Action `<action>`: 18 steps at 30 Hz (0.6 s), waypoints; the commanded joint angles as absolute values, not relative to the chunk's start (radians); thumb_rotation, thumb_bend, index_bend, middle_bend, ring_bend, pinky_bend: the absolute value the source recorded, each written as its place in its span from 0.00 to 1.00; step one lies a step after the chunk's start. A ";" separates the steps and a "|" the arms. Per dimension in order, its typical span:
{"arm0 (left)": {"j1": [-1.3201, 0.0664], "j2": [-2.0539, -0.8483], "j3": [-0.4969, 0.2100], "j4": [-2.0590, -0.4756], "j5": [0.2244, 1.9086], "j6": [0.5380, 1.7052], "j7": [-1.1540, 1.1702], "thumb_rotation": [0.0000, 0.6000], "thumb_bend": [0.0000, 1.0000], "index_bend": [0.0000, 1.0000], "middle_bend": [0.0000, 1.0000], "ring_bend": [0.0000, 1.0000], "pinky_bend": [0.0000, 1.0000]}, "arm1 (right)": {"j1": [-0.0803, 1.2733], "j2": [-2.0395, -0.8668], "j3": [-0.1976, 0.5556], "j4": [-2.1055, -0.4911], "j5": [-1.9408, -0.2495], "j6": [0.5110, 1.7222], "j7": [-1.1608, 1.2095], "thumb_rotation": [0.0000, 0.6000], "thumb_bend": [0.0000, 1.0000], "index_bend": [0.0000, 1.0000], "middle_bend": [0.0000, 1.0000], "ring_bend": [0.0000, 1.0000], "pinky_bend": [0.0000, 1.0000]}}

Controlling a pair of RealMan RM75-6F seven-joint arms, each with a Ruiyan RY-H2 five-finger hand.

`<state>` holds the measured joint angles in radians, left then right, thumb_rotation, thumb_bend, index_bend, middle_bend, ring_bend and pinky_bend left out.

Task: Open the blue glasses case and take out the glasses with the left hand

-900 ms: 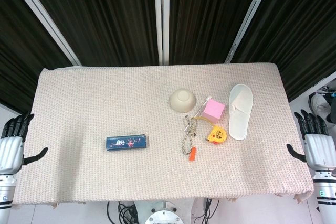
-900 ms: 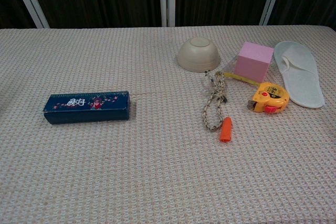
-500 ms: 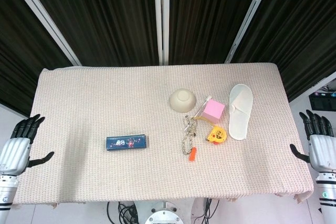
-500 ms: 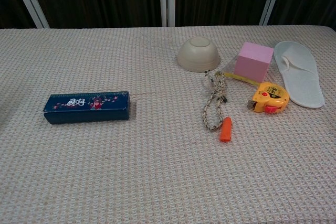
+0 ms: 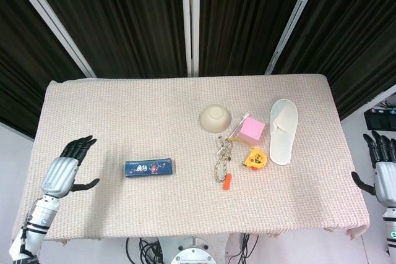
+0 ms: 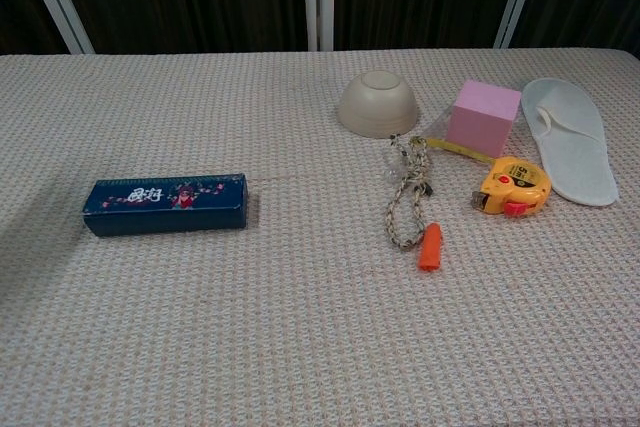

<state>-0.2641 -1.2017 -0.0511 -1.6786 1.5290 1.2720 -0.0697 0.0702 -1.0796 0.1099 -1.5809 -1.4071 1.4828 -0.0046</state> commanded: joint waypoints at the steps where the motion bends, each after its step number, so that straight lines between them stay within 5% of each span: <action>1: -0.307 -1.242 -0.068 -1.672 1.508 1.217 -0.056 1.00 0.18 0.06 0.04 0.00 0.09 | 0.063 -1.074 0.111 -1.581 -1.408 1.490 0.008 1.00 0.18 0.00 0.00 0.00 0.00; 18: -0.414 -1.358 -0.082 -1.560 1.378 1.044 -0.027 1.00 0.21 0.06 0.08 0.00 0.09 | 0.086 -1.062 0.126 -1.604 -1.391 1.452 -0.007 1.00 0.20 0.00 0.00 0.00 0.00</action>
